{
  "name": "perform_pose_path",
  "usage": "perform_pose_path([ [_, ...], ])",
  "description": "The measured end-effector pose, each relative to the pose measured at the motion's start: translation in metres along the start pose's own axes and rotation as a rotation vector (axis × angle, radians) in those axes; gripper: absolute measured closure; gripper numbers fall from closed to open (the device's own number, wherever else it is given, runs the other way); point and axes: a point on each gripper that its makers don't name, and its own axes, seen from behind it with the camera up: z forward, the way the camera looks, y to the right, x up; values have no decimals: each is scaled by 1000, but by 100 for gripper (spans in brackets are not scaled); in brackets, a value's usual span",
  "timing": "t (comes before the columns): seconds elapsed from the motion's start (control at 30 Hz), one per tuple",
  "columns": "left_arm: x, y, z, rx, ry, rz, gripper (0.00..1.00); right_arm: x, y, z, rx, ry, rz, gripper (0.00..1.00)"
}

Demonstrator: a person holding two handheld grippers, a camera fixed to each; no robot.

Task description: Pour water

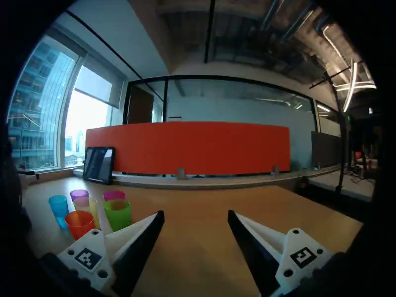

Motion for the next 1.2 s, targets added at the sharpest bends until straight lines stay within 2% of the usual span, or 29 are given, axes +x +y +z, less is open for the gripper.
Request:
perform_pose_path([
  [0.17, 11, -3, 1, 4, 1, -11, 3, -4, -6, 2, 11, -9, -3, 1],
  [0.37, 30, -8, 5, 6, -6, 5, 3, 13, -10, 4, 33, -10, -8, 1],
  [0.7, 68, -15, 17, -6, -29, -23, 3, 63, -10, 8, 62, -19, -37, 1],
  [1.07, 119, -12, 31, -42, -47, 5, 3, 118, -4, 19, 81, -30, -5, 1],
  [1.2, 142, -14, 35, -44, -38, 14, 3, 139, -3, 23, 89, -24, -14, 1],
])
